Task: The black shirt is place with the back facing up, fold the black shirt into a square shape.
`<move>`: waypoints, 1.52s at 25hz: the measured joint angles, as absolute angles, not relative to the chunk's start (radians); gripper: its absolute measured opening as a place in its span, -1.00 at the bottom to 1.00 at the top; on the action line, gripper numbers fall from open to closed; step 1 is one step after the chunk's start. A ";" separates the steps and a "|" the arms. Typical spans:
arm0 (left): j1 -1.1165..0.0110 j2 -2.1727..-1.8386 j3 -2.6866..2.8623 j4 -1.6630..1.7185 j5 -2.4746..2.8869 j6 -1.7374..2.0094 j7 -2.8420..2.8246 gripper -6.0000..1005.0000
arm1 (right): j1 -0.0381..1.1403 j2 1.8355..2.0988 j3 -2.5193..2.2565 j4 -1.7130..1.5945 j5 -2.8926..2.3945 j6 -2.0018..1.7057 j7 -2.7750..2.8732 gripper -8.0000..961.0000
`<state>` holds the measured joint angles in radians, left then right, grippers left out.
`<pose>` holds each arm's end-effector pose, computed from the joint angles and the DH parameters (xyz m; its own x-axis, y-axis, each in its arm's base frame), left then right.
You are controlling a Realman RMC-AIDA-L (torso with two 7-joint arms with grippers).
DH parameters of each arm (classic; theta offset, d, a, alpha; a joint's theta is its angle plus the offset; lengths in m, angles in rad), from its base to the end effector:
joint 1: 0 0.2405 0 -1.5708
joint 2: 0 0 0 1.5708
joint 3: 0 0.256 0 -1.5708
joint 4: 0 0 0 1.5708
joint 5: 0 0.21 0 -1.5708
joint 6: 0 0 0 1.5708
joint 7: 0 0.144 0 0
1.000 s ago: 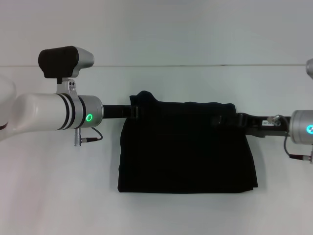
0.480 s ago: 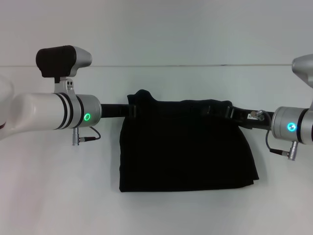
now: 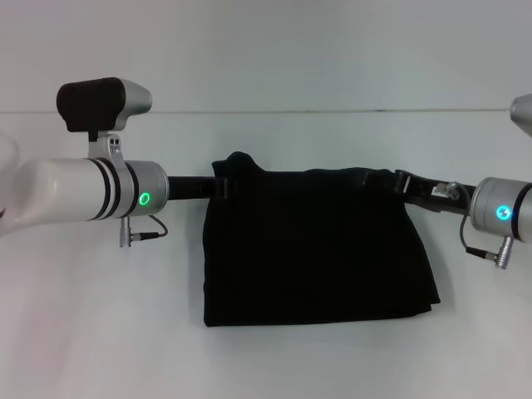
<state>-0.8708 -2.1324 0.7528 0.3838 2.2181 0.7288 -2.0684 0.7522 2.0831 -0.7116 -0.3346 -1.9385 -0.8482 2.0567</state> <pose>-0.2335 0.4331 -0.0681 0.4850 0.7301 0.4813 0.8722 -0.3640 -0.3268 0.2677 0.4119 -0.0480 0.1824 -0.7538 -0.6312 -0.9811 -0.1821 -0.0659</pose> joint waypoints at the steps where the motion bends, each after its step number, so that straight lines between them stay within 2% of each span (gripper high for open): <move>1: -0.870 -2.132 0.753 0.384 2.218 0.729 -2.068 -0.83 | 0.752 2.084 -0.711 -0.336 -1.935 -0.835 2.050 0.46; 7: -0.866 -2.131 0.753 0.384 2.218 0.729 -2.068 -0.83 | 0.744 2.079 -0.700 -0.331 -1.867 -0.832 1.975 0.46; 15: -0.865 -2.131 0.754 0.385 2.218 0.729 -2.068 -0.83 | 0.736 2.018 -0.718 -0.320 -1.962 -0.941 2.150 0.46; 18: -0.865 -2.133 0.756 0.386 2.218 0.731 -2.068 -0.83 | 0.737 2.007 -0.722 -0.321 -2.006 -0.990 2.198 0.46; 22: -0.865 -2.135 0.758 0.387 2.218 0.738 -2.066 -0.83 | 0.747 2.015 -0.722 -0.321 -2.012 -1.006 2.202 0.46; 28: -0.860 -2.135 0.755 0.391 2.218 0.750 -2.053 -0.83 | 0.771 2.061 -0.724 -0.325 -2.011 -0.919 2.177 0.46; 30: -0.858 -2.135 0.754 0.394 2.218 0.750 -2.052 -0.83 | 0.773 2.067 -0.722 -0.326 -2.007 -0.900 2.163 0.46; 33: -0.858 -2.132 0.753 0.398 2.218 0.750 -2.051 -0.83 | 0.767 2.066 -0.713 -0.330 -1.992 -0.892 2.146 0.47; 38: -0.856 -2.131 0.755 0.409 2.218 0.751 -2.051 -0.83 | 0.747 2.048 -0.706 -0.332 -1.934 -0.902 2.092 0.47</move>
